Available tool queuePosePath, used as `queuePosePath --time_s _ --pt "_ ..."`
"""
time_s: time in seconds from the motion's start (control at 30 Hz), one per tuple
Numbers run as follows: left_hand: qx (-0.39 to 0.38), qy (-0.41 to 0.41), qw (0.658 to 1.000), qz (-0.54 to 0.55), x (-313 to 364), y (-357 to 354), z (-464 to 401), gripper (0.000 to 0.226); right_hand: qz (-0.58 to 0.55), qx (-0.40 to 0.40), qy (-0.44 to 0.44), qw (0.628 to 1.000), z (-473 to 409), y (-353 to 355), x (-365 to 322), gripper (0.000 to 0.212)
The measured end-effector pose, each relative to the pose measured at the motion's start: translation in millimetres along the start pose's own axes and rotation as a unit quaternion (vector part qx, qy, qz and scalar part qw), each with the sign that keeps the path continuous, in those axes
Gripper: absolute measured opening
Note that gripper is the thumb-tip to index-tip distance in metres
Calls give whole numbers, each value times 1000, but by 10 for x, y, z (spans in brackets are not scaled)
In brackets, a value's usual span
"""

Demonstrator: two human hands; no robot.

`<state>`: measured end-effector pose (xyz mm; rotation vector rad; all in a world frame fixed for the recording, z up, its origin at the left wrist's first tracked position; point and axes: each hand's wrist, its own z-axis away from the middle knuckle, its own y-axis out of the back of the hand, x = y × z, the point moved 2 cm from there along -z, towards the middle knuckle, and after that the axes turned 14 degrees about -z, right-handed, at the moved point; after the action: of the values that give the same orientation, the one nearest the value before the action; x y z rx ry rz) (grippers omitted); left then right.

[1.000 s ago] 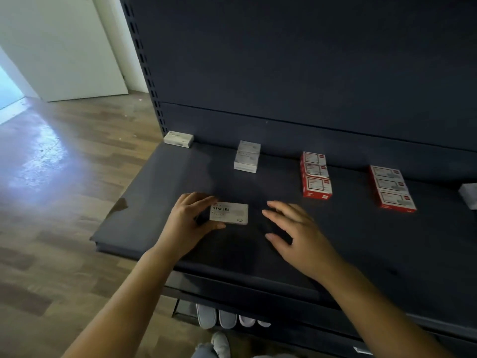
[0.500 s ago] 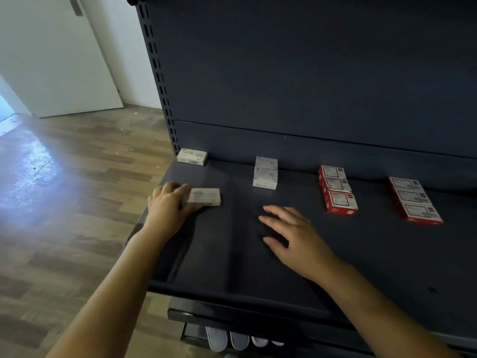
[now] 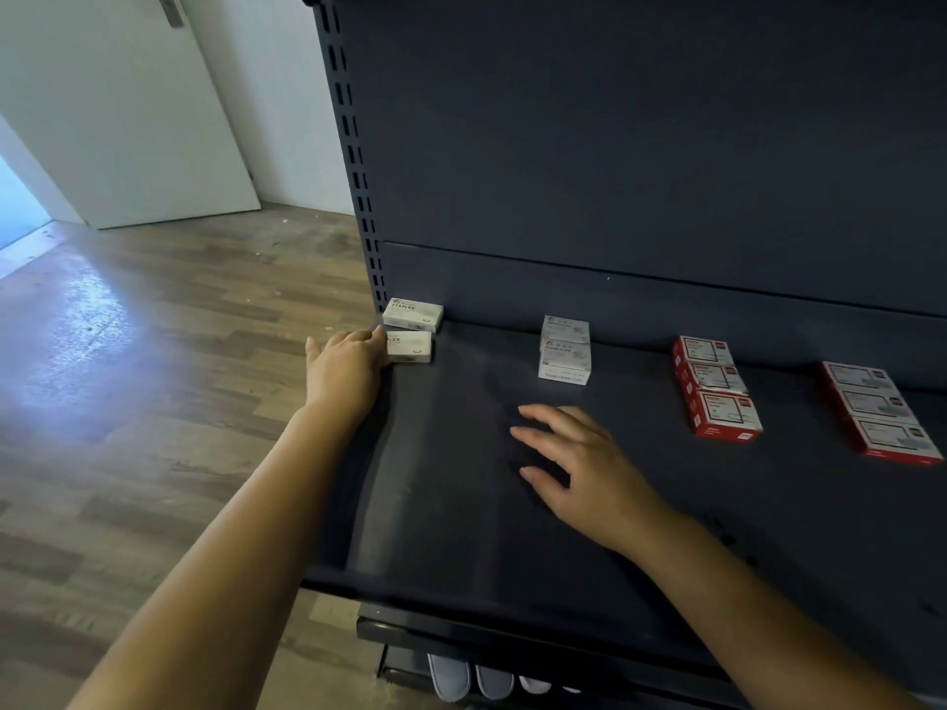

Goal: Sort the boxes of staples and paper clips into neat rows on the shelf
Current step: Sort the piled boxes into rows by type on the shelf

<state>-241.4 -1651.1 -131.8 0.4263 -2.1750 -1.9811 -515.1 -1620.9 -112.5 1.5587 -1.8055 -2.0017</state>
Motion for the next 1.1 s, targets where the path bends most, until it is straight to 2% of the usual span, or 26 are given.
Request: queuePosePath --time_s 0.3,0.57,0.8,0.97,1.1 --pt "-6 -25 1000 8 -44 -55 -240 47 -3 6 -18 1000 -57 -9 55 43" --pt "56 -45 992 102 -39 -23 -172 28 -10 5 -19 1000 -69 -20 69 44" --pt "36 -31 992 118 -9 -38 -181 24 -6 12 -12 1000 -40 15 114 39" --pt "15 -14 992 124 25 -3 -169 31 -5 13 -8 1000 -15 15 122 40" --pt "17 -10 997 72 152 7 -46 41 -10 21 -9 1000 33 17 146 39"
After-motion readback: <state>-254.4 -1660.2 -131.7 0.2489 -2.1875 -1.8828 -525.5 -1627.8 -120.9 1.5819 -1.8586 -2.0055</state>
